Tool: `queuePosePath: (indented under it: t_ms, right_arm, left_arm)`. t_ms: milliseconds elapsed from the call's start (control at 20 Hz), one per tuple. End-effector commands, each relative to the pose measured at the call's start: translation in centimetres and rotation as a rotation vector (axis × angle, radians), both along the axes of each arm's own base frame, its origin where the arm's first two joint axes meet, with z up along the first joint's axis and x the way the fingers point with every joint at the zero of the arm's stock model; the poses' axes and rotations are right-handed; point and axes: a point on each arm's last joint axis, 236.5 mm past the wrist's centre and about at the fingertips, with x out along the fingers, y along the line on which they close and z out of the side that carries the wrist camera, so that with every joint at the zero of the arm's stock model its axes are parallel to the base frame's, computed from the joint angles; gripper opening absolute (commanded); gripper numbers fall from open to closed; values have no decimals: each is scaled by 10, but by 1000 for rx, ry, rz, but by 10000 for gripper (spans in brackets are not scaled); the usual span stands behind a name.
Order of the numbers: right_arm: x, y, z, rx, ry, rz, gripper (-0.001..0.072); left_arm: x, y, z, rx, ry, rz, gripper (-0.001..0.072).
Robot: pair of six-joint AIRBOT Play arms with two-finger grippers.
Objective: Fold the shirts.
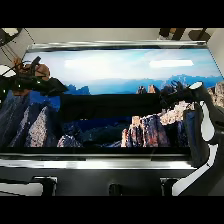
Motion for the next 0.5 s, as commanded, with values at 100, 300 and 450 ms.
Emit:
queuePosePath:
  t_ms: [100,300,450]
  right_arm:
    - [-6,37,16,60,-14,88,49]
    - [-12,39,98,21,-167,158,47]
    - [-39,51,168,-41,-267,246,47]
  left_arm:
    - [-12,-66,16,-49,-62,-137,286]
    - [-16,-139,-17,-49,-78,-193,25]
    - [-33,-194,-55,-56,-44,-235,25]
